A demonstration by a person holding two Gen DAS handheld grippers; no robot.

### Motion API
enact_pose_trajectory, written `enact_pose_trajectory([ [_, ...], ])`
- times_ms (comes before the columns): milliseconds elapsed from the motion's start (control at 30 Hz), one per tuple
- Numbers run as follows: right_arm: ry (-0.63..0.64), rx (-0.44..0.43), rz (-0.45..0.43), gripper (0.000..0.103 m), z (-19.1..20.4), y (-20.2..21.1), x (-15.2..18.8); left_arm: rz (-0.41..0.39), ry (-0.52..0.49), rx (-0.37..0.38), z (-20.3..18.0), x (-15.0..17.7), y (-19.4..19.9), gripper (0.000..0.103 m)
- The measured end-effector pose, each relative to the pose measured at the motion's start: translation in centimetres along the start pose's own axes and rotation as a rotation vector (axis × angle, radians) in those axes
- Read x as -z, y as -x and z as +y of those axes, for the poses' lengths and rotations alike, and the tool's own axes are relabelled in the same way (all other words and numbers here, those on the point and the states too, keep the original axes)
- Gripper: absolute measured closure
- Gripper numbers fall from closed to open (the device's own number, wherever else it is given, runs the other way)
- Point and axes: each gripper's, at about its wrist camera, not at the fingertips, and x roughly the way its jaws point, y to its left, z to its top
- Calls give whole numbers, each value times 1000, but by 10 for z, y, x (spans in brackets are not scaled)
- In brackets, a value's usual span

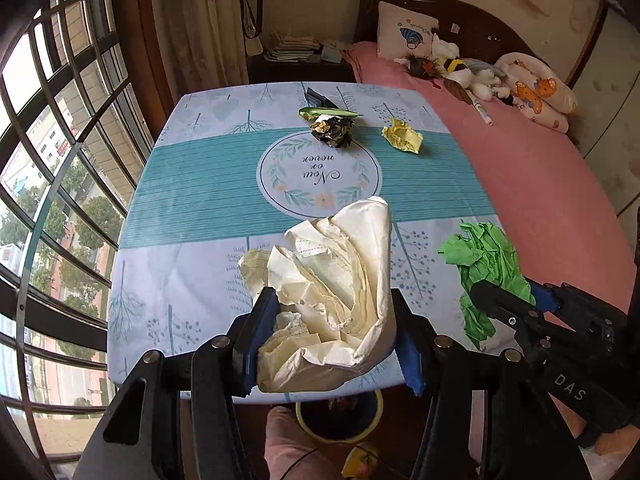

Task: Collect trash
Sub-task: 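Carry the white and green papers down over the trash bin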

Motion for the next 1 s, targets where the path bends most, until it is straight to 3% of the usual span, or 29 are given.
enact_pose_trajectory([
  [233,40,-3,65,73,-13,60,97,74,-33,-22,-46,93,24,48],
  [500,-22,-1,183,73,-31,60,191,190,-60,-22,-58,168,7,48],
  [733,-77,13,282,73,-32,22,242,297,-66,-14,-42,207,-55,48],
  [1000,-180,61,372,73,-44,-72,306,393,-67,23,-20,258,-156,47],
])
